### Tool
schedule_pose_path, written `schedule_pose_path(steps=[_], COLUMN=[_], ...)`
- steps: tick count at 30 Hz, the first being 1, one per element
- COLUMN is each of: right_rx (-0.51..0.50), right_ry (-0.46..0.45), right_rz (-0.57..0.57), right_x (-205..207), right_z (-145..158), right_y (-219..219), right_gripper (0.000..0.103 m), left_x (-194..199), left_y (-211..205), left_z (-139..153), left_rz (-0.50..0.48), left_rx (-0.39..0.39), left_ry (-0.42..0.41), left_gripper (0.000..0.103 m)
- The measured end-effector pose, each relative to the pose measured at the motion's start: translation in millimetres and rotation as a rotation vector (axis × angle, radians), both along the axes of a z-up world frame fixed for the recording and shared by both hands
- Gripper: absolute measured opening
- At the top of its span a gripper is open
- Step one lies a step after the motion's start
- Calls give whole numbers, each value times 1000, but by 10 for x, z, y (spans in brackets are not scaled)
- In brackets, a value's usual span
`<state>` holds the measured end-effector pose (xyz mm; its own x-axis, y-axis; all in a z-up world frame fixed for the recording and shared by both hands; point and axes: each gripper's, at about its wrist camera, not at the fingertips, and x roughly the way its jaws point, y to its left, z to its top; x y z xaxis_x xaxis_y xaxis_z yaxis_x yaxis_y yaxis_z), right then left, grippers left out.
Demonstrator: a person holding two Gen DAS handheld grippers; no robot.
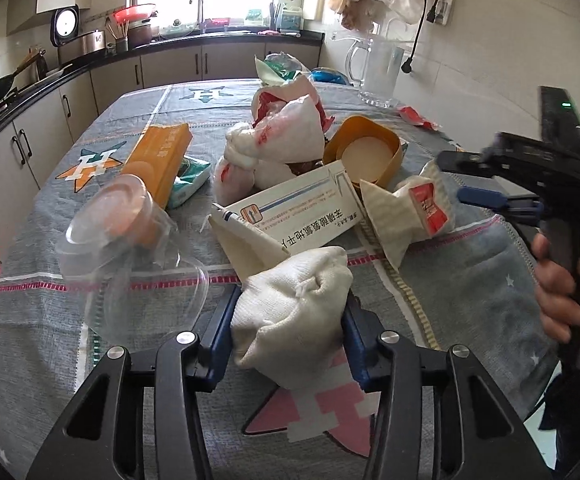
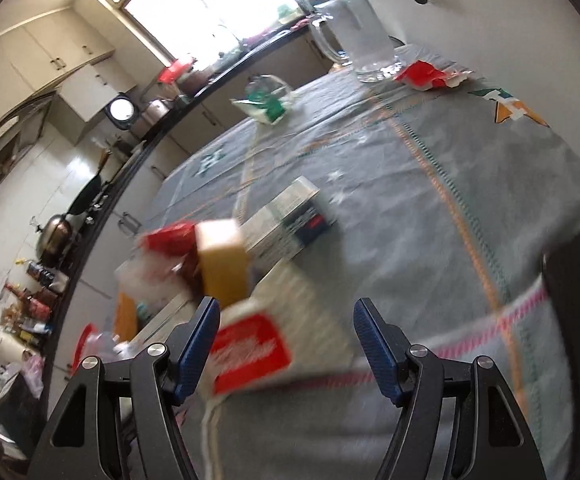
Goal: Collect trash
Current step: 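Grasp the white wet-wipe pack with the right gripper while the left holds the cloth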
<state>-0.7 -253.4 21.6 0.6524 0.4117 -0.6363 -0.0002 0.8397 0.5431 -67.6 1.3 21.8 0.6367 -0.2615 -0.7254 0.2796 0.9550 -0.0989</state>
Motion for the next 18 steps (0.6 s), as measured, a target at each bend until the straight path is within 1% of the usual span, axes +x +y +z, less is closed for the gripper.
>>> schedule_pose_path(steps=[3, 5, 8, 11, 13, 14, 15, 16, 18], right_rx=[41, 61, 81, 61, 12, -56, -115, -187, -287], right_ry=[18, 24, 16, 20, 12, -9, -31, -62, -111], right_rz=[80, 131, 226, 358, 419, 428, 415, 396, 375], right_x=[123, 91, -124, -425, -567, -644, -685, -722, -743], right_z=[-68, -77, -14, 35, 56, 100, 119, 147, 227], right_y=[52, 122, 269, 434, 503, 524, 519, 526, 536], right_gripper=[75, 74, 74, 74, 74, 74, 75, 78, 81], left_x=[-13, -34, -57, -87, -111, -124, -135, -151, -173], left_y=[32, 54, 106, 155, 178, 186, 195, 204, 217], left_z=[14, 32, 67, 93, 105, 111, 115, 124, 141], left_rz=[3, 7, 12, 15, 17, 18, 19, 22, 24], left_rx=[-3, -4, -11, -20, -24, -26, -29, -34, -38], left_ry=[-5, -12, -23, -32, -37, -38, -39, -41, -45], left_gripper=[46, 46, 46, 46, 46, 46, 46, 46, 46])
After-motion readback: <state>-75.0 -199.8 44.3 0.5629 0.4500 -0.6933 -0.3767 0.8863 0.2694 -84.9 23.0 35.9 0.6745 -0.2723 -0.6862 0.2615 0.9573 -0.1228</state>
